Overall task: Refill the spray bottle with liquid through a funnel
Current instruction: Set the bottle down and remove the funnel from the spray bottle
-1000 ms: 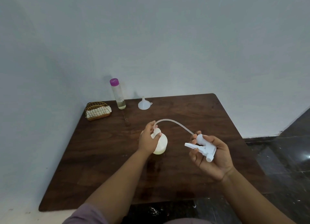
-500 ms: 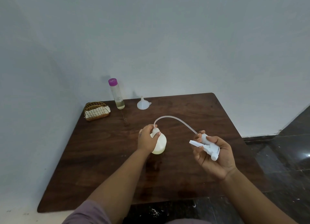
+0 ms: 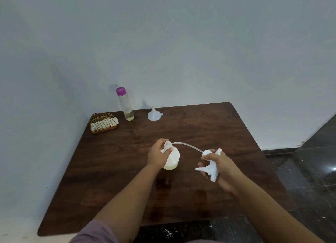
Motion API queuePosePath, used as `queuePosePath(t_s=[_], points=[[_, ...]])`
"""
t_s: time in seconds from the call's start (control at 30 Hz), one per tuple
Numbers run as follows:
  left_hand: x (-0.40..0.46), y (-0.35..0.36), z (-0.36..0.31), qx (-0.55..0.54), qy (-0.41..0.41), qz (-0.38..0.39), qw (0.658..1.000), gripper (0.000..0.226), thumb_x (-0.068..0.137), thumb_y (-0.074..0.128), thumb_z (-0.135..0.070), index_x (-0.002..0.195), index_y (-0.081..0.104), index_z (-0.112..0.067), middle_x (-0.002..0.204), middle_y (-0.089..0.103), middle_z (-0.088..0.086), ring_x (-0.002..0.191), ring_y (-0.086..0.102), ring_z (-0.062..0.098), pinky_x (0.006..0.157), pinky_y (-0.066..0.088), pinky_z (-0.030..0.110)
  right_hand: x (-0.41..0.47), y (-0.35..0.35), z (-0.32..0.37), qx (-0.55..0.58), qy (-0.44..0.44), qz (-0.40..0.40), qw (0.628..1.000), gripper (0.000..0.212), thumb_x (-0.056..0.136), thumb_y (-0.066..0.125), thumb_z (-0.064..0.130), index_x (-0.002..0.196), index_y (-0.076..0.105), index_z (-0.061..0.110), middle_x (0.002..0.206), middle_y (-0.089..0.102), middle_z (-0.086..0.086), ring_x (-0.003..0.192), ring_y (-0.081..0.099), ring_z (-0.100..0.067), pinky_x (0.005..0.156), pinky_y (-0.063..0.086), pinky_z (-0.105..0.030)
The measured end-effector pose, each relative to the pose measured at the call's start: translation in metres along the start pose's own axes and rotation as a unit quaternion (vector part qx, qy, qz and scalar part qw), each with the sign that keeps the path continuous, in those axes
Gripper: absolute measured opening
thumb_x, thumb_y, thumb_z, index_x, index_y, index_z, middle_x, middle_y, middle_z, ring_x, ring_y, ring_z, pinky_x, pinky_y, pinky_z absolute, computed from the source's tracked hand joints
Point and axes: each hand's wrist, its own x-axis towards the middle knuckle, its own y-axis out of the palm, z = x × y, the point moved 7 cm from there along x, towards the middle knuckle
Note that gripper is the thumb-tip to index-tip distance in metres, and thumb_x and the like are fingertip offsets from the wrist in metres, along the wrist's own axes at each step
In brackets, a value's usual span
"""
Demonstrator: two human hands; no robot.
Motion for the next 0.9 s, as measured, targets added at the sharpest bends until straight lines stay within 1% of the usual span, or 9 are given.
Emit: queuePosePath(t_s=[0.07,0.1,0.2,0.33,0.4,0.5,0.63,0.77,0.9], points=[[0.001,0.000,0.000,-0.002,-0.003,0.012,1.000,0.029,0.087,0.071,-0.025,0.111,0.055,-0.031,0.120,0.059,-0.007,0.110,0.055,0.018,0.091,0.054,0.040,0.009,0.000,0.015,-0.212,-0.078,-0.056,0.973,0.042,0.089,0.063,0.015,0.125,0.041,0.015,0.110,0.058,-0.016,0.079,0.064,-0.020,0.052,0.051,-0.026],[0.001,0.000,0.000,-0.003,-0.003,0.022,1.000,0.029,0.087,0.070,-0.025,0.111,0.056,-0.031,0.121,0.059,-0.006,0.109,0.055,0.018,0.091,0.054,0.040,0.013,0.005,0.026,-0.323,-0.133,-0.075,0.934,0.044,0.088,0.065,0.022,0.125,0.042,0.017,0.111,0.058,-0.013,0.079,0.062,-0.017,0.052,0.049,-0.022],[0.006,0.000,-0.002,0.001,0.004,0.056,0.998,0.029,0.089,0.067,-0.025,0.116,0.058,-0.026,0.121,0.061,-0.002,0.109,0.056,0.020,0.091,0.052,0.040,0.017,0.036,0.062,-0.576,-0.311,-0.116,0.747,0.045,0.087,0.066,0.031,0.126,0.049,0.017,0.121,0.049,-0.002,0.091,0.054,-0.013,0.069,0.044,-0.020],[0.011,-0.002,-0.001,0.010,0.020,0.098,0.995,0.034,0.088,0.069,-0.028,0.120,0.059,-0.020,0.116,0.064,0.000,0.105,0.059,0.020,0.087,0.050,0.035,0.024,0.097,0.077,-0.664,-0.408,-0.011,0.627,0.036,0.088,0.063,0.022,0.123,0.052,0.017,0.119,0.055,0.000,0.087,0.057,-0.016,0.065,0.037,-0.019],[0.011,-0.003,0.002,0.006,0.028,0.105,0.994,0.034,0.087,0.070,-0.029,0.119,0.062,-0.020,0.113,0.067,-0.001,0.103,0.061,0.019,0.089,0.051,0.036,0.035,0.126,0.076,-0.705,-0.410,0.032,0.577,0.029,0.089,0.060,0.020,0.118,0.054,0.017,0.115,0.056,0.000,0.088,0.055,-0.016,0.063,0.035,-0.019],[0.009,-0.001,0.006,0.003,0.037,0.115,0.993,0.031,0.087,0.069,-0.033,0.116,0.063,-0.022,0.112,0.068,-0.003,0.105,0.062,0.015,0.093,0.051,0.037,0.060,0.153,0.057,-0.775,-0.355,0.084,0.516,0.028,0.089,0.060,0.015,0.116,0.055,0.015,0.114,0.056,-0.001,0.099,0.056,-0.019,0.077,0.045,-0.028],[0.010,-0.003,0.007,0.007,0.043,0.108,0.993,0.032,0.090,0.066,-0.030,0.119,0.062,-0.016,0.117,0.067,0.001,0.109,0.060,0.016,0.096,0.049,0.035,0.094,0.159,0.032,-0.816,-0.230,0.091,0.523,0.028,0.083,0.065,0.009,0.109,0.055,0.014,0.112,0.056,-0.005,0.094,0.058,-0.021,0.078,0.049,-0.031],[0.013,-0.004,0.012,0.017,0.069,0.108,0.992,0.031,0.089,0.067,-0.025,0.118,0.064,-0.014,0.116,0.067,0.000,0.106,0.061,0.013,0.092,0.050,0.031,0.104,0.164,0.022,-0.830,-0.187,0.078,0.519,0.025,0.084,0.064,0.007,0.107,0.056,0.012,0.111,0.055,-0.005,0.096,0.059,-0.024,0.080,0.051,-0.034],[0.017,-0.006,0.008,0.022,0.113,0.126,0.985,0.026,0.087,0.069,-0.018,0.113,0.067,-0.016,0.105,0.063,-0.013,0.091,0.056,-0.006,0.079,0.041,0.012,0.111,0.163,0.020,-0.818,-0.144,0.035,0.556,0.025,0.084,0.066,0.010,0.109,0.061,0.009,0.095,0.061,-0.001,0.086,0.061,-0.019,0.068,0.051,-0.025]])
